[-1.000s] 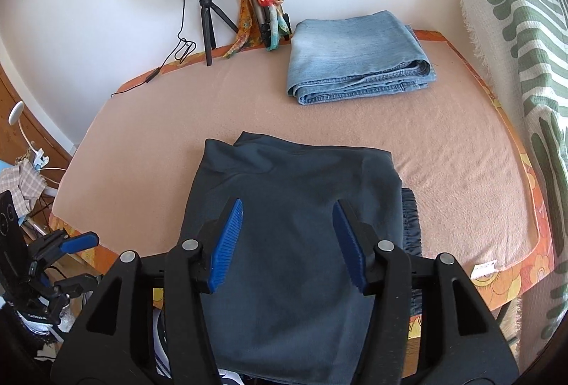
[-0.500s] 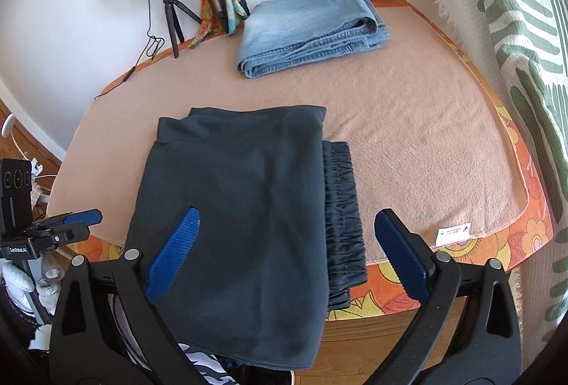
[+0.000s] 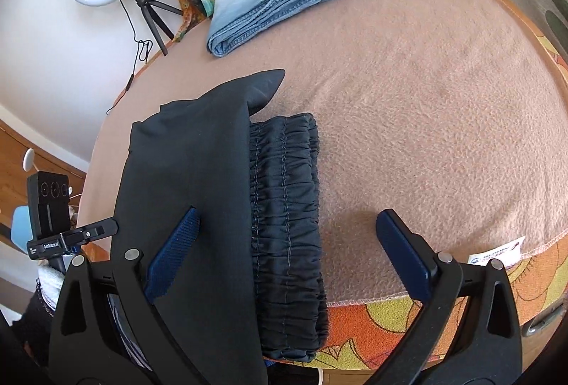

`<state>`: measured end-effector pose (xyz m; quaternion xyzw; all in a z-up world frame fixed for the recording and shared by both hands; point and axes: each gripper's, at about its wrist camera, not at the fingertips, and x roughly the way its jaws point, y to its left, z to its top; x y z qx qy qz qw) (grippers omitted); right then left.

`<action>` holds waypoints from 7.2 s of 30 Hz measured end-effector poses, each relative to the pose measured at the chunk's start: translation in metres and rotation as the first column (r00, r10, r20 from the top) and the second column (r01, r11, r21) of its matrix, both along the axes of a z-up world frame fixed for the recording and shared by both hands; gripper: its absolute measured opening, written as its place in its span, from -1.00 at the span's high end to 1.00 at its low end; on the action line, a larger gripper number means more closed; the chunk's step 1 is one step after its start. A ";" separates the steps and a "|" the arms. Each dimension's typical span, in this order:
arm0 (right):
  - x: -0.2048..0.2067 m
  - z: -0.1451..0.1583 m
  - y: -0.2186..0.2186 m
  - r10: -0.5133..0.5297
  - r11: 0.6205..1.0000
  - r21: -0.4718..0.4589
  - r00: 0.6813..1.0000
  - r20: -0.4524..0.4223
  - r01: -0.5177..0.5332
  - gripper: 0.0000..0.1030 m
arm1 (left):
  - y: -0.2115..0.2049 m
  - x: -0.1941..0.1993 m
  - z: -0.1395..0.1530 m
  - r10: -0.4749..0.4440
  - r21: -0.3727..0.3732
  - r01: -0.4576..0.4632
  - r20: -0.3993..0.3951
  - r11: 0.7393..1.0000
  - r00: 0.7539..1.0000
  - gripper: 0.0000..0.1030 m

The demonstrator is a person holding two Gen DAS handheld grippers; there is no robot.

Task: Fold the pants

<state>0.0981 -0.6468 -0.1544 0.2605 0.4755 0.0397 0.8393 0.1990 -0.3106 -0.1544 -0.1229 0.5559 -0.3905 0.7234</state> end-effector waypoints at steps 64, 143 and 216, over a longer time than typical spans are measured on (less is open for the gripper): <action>0.115 0.174 0.016 0.008 0.916 -0.384 0.953 0.303 0.114 0.67 | -0.097 0.139 0.130 -0.042 -0.157 0.110 0.386 0.981 0.921 0.90; 0.030 0.173 0.138 -0.254 0.776 -0.470 0.890 0.379 0.421 -1.00 | -0.001 0.009 0.158 -0.027 0.070 -0.023 0.635 0.997 0.772 -0.64; 0.026 0.166 0.150 -0.260 0.757 -0.476 0.874 0.410 0.448 -1.00 | 0.009 -0.005 0.160 -0.032 0.147 -0.113 0.732 0.983 0.681 -0.67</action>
